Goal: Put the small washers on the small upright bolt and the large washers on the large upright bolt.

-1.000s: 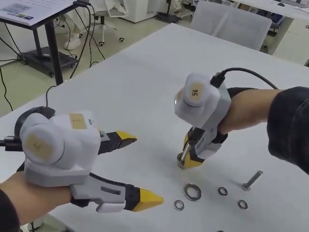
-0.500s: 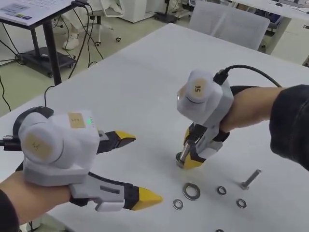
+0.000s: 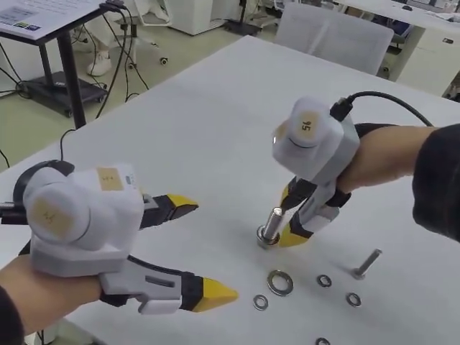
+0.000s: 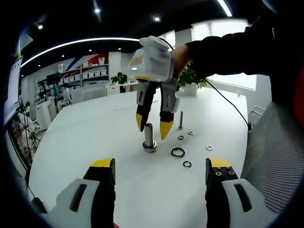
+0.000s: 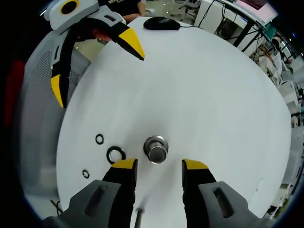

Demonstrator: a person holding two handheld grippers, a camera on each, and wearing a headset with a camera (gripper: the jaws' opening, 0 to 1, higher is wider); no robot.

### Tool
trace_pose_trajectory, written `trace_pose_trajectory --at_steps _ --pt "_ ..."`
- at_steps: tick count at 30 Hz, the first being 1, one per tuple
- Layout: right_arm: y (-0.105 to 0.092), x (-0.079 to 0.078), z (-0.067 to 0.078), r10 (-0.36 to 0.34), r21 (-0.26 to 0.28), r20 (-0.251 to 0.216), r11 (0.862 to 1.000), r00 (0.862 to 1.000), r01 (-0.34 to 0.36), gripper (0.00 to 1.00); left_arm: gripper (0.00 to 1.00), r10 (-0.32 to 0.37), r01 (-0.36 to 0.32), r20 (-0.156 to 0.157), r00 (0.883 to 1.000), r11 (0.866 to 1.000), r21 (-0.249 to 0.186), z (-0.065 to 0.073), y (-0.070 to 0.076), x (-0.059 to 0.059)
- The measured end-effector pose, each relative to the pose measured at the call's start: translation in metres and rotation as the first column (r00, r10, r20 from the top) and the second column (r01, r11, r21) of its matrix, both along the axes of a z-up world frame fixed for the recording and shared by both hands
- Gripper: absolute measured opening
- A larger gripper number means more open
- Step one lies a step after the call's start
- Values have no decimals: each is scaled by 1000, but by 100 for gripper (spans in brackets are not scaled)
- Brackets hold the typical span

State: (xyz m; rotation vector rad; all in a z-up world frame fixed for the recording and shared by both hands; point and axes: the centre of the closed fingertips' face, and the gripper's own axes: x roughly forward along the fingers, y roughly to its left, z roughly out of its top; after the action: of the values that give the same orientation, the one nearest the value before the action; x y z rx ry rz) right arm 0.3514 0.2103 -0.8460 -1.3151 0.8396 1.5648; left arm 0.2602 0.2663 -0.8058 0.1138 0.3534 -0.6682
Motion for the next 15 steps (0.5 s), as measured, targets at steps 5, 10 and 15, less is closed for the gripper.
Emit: trace_pose_trajectory --at_steps 5,10,15 --pt "-8 5 0 -19 -1 7 1000 1000 19 39 77 -6 6 0 1000 1000 4 1 -1 0" --pt "-15 5 2 -33 4 9 999 999 33 39 77 -8 8 2 1000 1000 6 2 -2 1" --pt "-21 3 4 -46 9 9 999 999 46 39 77 -13 13 2 1000 1000 13 3 -3 1"
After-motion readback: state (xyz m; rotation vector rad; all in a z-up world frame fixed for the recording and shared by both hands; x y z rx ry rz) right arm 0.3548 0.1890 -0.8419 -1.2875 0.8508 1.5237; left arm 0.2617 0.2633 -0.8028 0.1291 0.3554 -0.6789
